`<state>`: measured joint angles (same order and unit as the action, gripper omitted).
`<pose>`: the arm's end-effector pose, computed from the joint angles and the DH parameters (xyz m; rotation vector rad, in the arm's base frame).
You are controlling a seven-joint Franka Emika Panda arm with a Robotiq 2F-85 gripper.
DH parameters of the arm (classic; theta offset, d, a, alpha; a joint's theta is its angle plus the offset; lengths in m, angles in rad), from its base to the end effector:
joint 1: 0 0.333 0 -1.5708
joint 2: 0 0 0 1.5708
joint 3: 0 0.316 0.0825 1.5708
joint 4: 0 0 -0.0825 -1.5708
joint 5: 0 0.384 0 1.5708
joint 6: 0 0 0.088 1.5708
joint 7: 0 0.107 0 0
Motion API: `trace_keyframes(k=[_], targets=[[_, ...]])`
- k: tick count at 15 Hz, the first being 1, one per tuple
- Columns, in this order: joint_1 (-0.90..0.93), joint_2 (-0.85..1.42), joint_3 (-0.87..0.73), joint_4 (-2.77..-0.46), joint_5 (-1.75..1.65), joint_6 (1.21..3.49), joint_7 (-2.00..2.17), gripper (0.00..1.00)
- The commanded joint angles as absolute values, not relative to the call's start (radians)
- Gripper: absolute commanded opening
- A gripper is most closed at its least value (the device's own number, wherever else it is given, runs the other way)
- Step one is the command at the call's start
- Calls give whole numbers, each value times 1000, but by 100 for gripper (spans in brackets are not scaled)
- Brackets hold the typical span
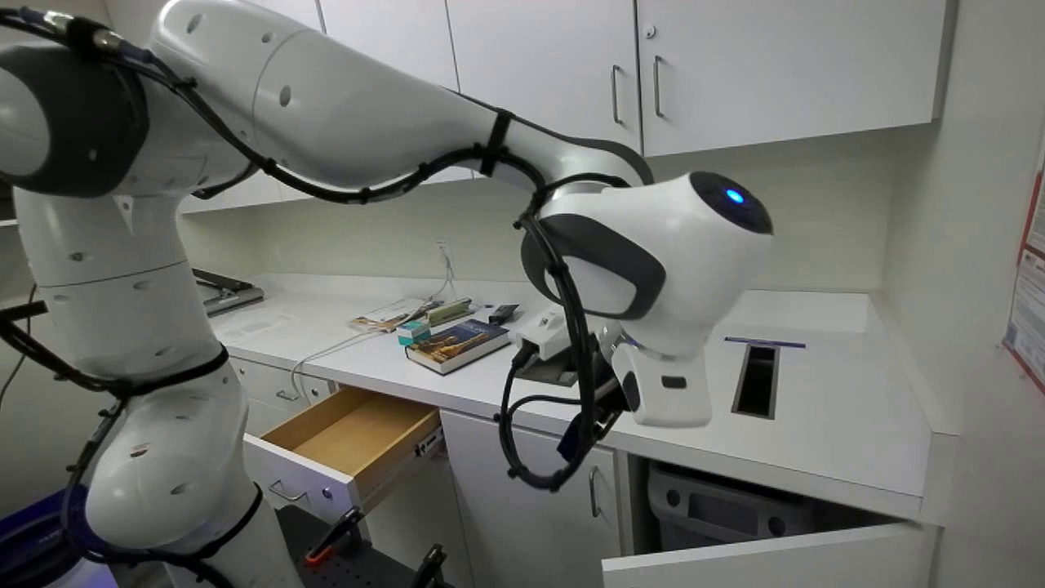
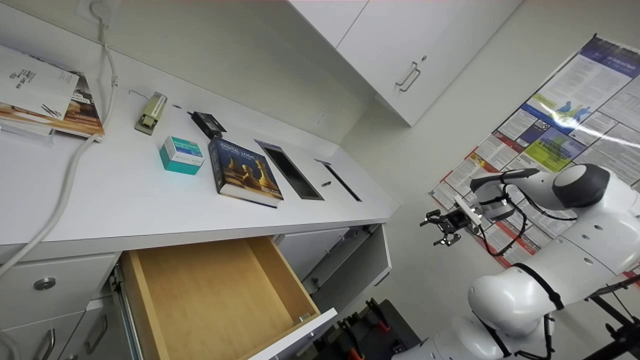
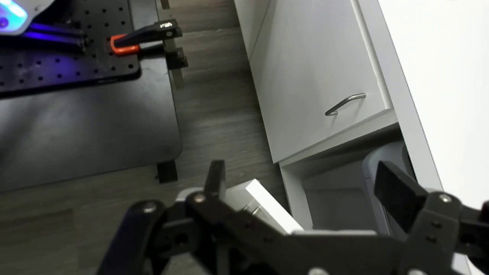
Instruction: Open the bottom right door of the cabinet.
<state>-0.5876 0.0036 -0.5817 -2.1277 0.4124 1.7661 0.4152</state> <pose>0.2282 -0.4470 0.3895 -1.7018 2.0199 0.2604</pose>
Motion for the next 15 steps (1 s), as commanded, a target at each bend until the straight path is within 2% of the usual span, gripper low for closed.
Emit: trace_keyframes(k=[1, 4, 5, 10, 15], targets=[[-513, -148, -497, -2286, 255, 1969, 481, 100], [-491, -179, -449, -2364, 138, 2028, 405, 100], [-497, -119, -461, -2287, 194, 1984, 446, 100], [-490, -139, -450, -2334, 157, 2003, 415, 100], [-449, -99, -387, -2315, -41, 2042, 383, 100]])
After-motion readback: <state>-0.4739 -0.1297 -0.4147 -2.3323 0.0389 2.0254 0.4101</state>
